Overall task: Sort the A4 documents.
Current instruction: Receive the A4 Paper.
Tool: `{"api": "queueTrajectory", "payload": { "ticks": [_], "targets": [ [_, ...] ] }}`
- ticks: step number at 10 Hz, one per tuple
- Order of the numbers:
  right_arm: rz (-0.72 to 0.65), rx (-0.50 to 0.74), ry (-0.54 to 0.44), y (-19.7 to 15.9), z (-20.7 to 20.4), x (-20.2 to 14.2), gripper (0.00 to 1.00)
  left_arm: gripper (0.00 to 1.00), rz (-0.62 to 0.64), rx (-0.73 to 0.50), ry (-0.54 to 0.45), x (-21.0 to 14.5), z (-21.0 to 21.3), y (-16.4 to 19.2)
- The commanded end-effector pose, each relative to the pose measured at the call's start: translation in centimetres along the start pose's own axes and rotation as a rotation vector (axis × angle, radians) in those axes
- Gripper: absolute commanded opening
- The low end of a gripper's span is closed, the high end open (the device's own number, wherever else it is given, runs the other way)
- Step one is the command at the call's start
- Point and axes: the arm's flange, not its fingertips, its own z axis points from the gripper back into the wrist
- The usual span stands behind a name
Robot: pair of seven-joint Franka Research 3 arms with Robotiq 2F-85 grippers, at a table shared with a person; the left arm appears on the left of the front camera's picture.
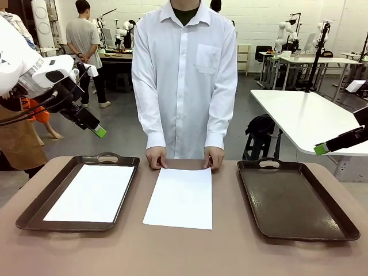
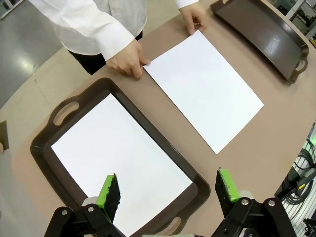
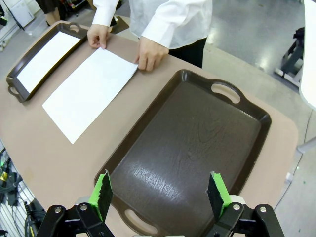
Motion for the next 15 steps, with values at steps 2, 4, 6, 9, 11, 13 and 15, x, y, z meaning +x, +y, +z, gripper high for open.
{"api": "queueTrajectory", "payload": {
  "ticks": [2,4,6,9,11,13,15],
  "targets": [
    [0.002,0.017,-0.010,-0.23,-0.24,-0.07,1.00,1.00,-0.003,0.001,-0.003,-0.07,0.13,-0.05],
    [0.002,0.017,-0.010,-0.23,-0.24,-0.07,1.00,1.00,-0.003,0.001,-0.003,-0.07,0.13,-0.05],
    [0.002,0.017,-0.010,-0.23,-0.24,-0.07,1.00,1.00,-0.003,0.001,-0.003,-0.07,0.13,-0.05],
    [0.002,0.017,-0.010,-0.23,-0.24,-0.07,1.00,1.00,-0.003,0.001,-0.003,-0.07,0.13,-0.05],
    [0.002,0.017,-0.010,-0.23,-0.24,-0.07,1.00,1.00,-0.003,0.001,-0.003,-0.07,0.13,-0.05],
    [0.002,0.017,-0.010,-0.23,-0.24,-0.07,1.00,1.00,-0.003,0.001,-0.003,-0.07,0.13,-0.05],
    [0.002,0.017,-0.010,-0.23,-0.24,-0.07,1.00,1.00,-0.003,0.001,-0.003,-0.07,0.13,-0.05]
  ]
}}
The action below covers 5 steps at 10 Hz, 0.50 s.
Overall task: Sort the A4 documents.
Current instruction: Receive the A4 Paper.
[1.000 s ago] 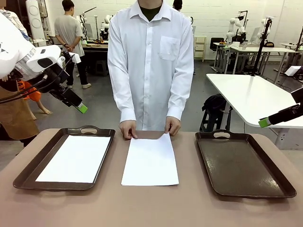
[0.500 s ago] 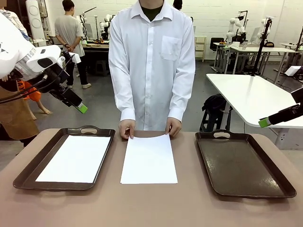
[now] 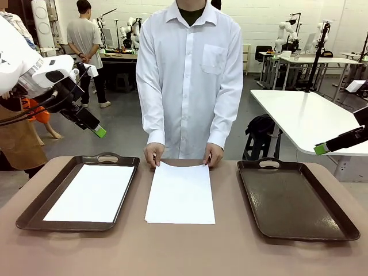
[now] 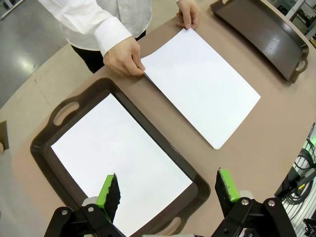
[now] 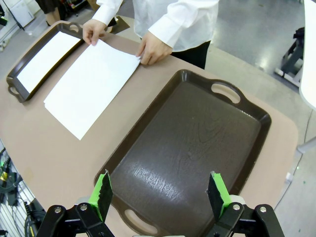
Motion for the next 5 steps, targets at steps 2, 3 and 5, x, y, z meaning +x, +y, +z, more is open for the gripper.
{"api": "queueTrajectory", "payload": {
  "ticks": [2,3,5],
  "targets": [
    [0.002,0.017,-0.010,-0.23,-0.24,-0.07,1.00,1.00,-0.003,0.001,-0.003,-0.07,0.13,-0.06],
    [0.002,0.017,-0.010,-0.23,-0.24,-0.07,1.00,1.00,-0.003,0.001,-0.003,-0.07,0.13,-0.06],
    [0.002,0.017,-0.010,-0.23,-0.24,-0.07,1.00,1.00,-0.003,0.001,-0.003,-0.07,0.13,-0.06]
  ]
}}
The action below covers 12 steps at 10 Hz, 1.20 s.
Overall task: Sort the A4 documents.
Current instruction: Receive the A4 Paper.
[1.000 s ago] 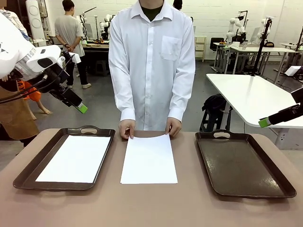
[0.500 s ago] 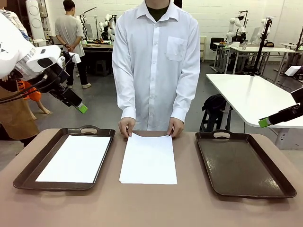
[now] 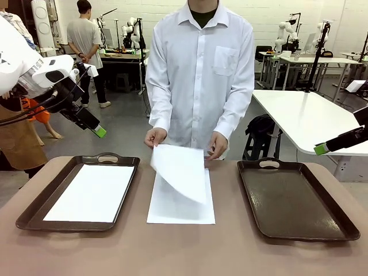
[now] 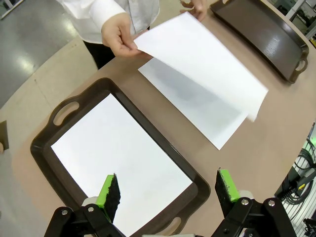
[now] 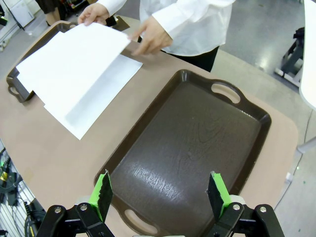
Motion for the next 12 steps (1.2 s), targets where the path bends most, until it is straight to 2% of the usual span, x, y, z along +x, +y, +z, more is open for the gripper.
{"api": "queueTrajectory", "payload": {
  "ticks": [1,12],
  "targets": [
    [0.002,0.017,-0.010,-0.23,-0.24,-0.07,1.00,1.00,-0.003,0.001,-0.003,-0.07,0.13,-0.06],
    [0.002,0.017,-0.010,-0.23,-0.24,-0.07,1.00,1.00,-0.003,0.001,-0.003,-0.07,0.13,-0.06]
  ]
}}
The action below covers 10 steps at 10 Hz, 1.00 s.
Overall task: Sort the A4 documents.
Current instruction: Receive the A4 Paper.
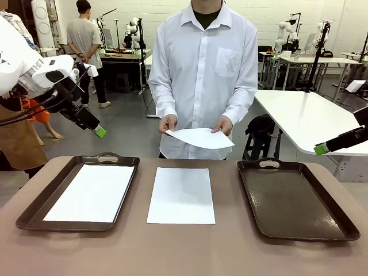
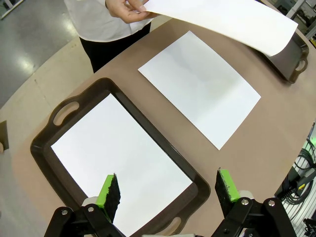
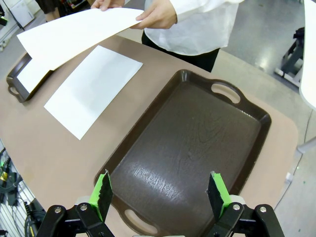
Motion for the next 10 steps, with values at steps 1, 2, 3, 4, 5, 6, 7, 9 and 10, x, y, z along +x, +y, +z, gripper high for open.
{"api": "queueTrajectory", "payload": {
  "ticks": [1,2,3,4,5,6,7,9,10],
  "targets": [
    [0.002,0.017,-0.010,-0.23,-0.24,-0.07,1.00,1.00,-0.003,0.001,-0.003,-0.07,0.13,-0.06],
    [0.002,0.017,-0.010,-0.23,-0.24,-0.07,1.00,1.00,-0.003,0.001,-0.003,-0.07,0.13,-0.06],
    [0.002,0.017,-0.010,-0.23,-0.24,-0.07,1.00,1.00,-0.003,0.001,-0.003,-0.07,0.13,-0.06],
    [0.002,0.017,-0.010,-0.23,-0.24,-0.07,1.00,1.00,-0.003,0.001,-0.003,-0.07,0.13,-0.06],
    [0.002,0.017,-0.010,-0.23,-0.24,-0.07,1.00,1.00,-0.003,0.001,-0.003,-0.07,0.13,-0.06],
    [0.002,0.017,-0.010,-0.23,-0.24,-0.07,1.00,1.00,-0.003,0.001,-0.003,-0.07,0.13,-0.06],
    [0.002,0.017,-0.010,-0.23,-0.24,-0.07,1.00,1.00,-0.003,0.001,-0.003,-0.07,0.13,-0.06],
    [0.002,0.017,-0.010,-0.23,-0.24,-0.07,1.00,1.00,-0.003,0.001,-0.003,-0.07,0.13,-0.06],
    [0.002,0.017,-0.010,-0.23,-0.24,-0.07,1.00,1.00,-0.003,0.001,-0.003,-0.07,0.13,-0.06]
  ]
}}
